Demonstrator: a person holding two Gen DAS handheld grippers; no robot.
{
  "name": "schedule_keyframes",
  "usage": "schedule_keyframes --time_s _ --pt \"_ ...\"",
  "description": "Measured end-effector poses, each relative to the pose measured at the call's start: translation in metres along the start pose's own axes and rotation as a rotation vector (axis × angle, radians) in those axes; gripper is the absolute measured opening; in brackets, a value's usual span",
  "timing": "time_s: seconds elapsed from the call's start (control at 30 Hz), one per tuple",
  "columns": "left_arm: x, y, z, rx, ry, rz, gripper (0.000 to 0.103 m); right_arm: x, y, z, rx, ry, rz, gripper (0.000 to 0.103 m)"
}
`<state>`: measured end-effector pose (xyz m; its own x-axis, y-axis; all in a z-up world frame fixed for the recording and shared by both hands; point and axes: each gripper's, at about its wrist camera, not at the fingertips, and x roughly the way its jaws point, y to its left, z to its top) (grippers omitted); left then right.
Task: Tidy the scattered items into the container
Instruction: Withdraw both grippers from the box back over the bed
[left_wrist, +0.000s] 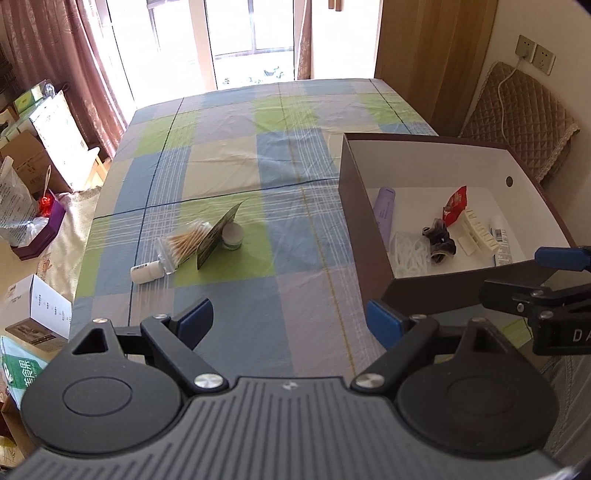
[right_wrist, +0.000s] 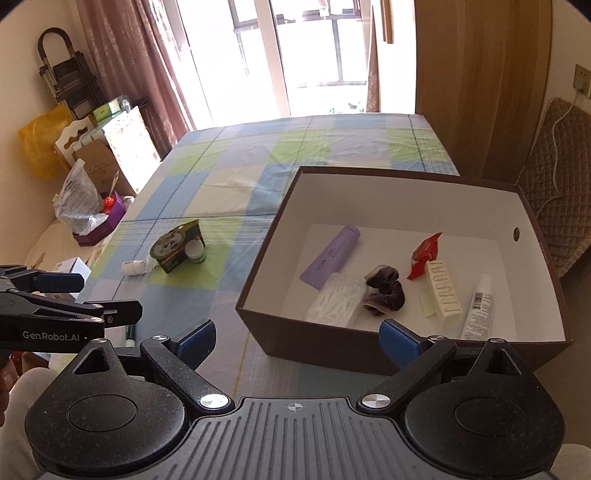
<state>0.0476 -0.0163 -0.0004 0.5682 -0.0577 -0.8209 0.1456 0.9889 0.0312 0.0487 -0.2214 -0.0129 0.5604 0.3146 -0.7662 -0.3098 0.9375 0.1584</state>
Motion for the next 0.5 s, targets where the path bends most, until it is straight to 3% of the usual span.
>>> schedule_keyframes --time_s 0.5 --pt "0.005 0.052 -0.029 -0.085 0.049 0.113 0.088 0.03 0.048 0.005 -0.085 -0.003 0.101 0.1"
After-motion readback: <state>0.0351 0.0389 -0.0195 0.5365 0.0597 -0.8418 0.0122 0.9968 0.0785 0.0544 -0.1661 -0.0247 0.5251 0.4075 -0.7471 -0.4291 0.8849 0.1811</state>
